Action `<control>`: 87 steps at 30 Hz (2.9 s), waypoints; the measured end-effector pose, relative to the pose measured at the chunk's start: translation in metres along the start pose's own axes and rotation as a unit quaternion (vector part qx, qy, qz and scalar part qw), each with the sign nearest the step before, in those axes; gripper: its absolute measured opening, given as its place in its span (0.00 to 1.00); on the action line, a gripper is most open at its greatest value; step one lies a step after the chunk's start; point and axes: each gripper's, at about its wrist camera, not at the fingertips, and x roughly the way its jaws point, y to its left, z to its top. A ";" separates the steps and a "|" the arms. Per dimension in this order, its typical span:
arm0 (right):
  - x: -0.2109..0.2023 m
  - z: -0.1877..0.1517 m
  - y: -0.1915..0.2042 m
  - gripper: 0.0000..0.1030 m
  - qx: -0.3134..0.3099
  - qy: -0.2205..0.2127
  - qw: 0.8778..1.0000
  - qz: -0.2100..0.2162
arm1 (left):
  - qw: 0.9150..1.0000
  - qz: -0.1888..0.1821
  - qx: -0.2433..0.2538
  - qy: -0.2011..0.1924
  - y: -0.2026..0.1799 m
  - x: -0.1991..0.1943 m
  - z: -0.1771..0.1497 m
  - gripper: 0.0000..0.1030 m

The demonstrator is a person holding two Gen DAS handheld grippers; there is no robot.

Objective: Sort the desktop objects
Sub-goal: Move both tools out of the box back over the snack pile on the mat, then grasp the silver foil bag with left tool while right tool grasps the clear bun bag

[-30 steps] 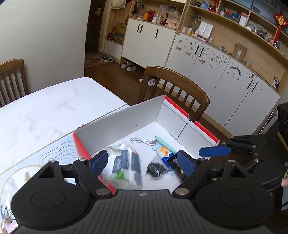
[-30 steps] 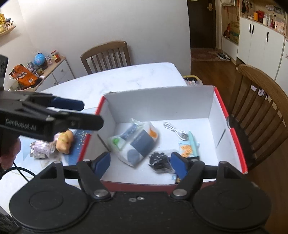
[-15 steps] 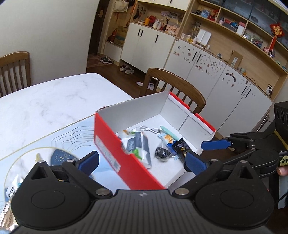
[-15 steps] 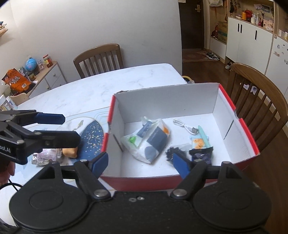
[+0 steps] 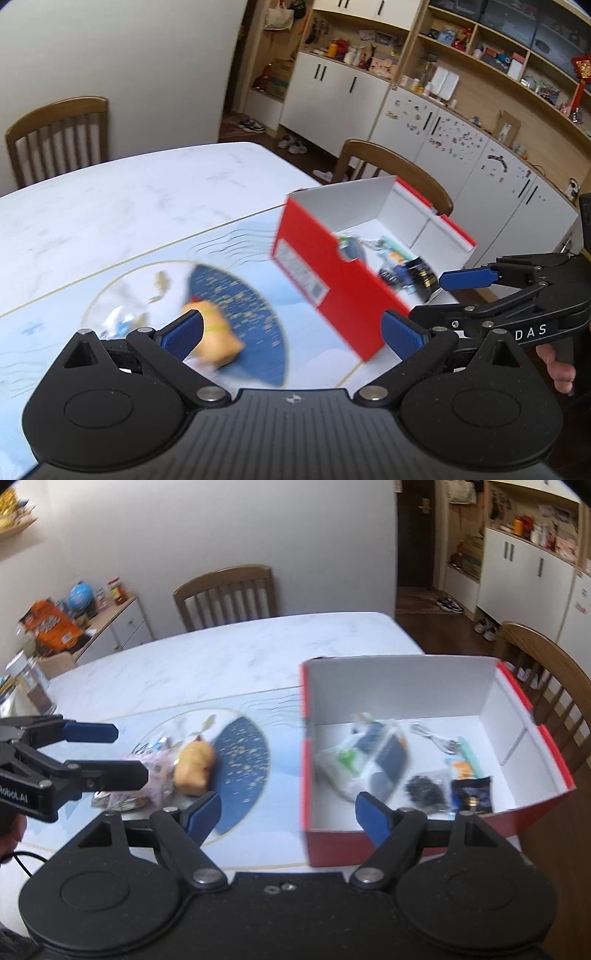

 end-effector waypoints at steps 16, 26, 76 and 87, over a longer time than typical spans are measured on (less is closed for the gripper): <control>0.028 0.003 0.095 0.78 -0.106 0.046 0.993 0.033 | 0.999 0.042 0.004 0.010 0.066 -0.034 -0.049 1.00; 0.056 0.013 0.106 0.78 -0.107 0.055 0.992 0.030 | 0.997 0.072 0.002 0.018 0.093 -0.030 -0.069 1.00; 0.160 0.048 0.177 0.79 -0.330 0.163 0.919 0.137 | 0.995 0.067 0.004 0.072 0.143 0.038 -0.089 1.00; 0.168 0.038 0.173 0.81 -0.310 0.183 0.924 0.130 | 0.995 0.073 0.013 0.073 0.142 0.043 -0.094 0.98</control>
